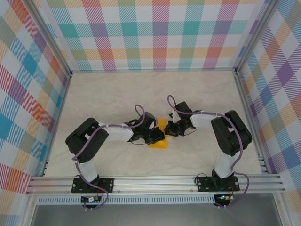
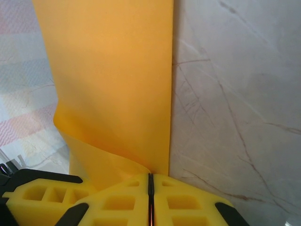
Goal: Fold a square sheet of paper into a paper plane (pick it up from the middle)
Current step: Fold the triangle a second time at the center of the table.
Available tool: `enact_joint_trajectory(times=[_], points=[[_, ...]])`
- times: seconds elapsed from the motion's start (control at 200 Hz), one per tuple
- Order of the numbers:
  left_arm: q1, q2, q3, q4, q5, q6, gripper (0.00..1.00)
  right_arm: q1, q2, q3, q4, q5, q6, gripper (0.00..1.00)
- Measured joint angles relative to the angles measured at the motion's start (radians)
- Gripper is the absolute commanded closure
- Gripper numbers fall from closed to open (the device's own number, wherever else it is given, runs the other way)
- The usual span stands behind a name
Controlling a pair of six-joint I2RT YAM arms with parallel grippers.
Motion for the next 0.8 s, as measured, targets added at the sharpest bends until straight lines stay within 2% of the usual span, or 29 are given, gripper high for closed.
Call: enact_joint_trajectory(times=[0.8], points=[[-0.004,0.000,0.000,-0.053,-0.024,0.015,0.84,0.000,-0.001,0.000,-0.016,-0.009,0.000,0.90]])
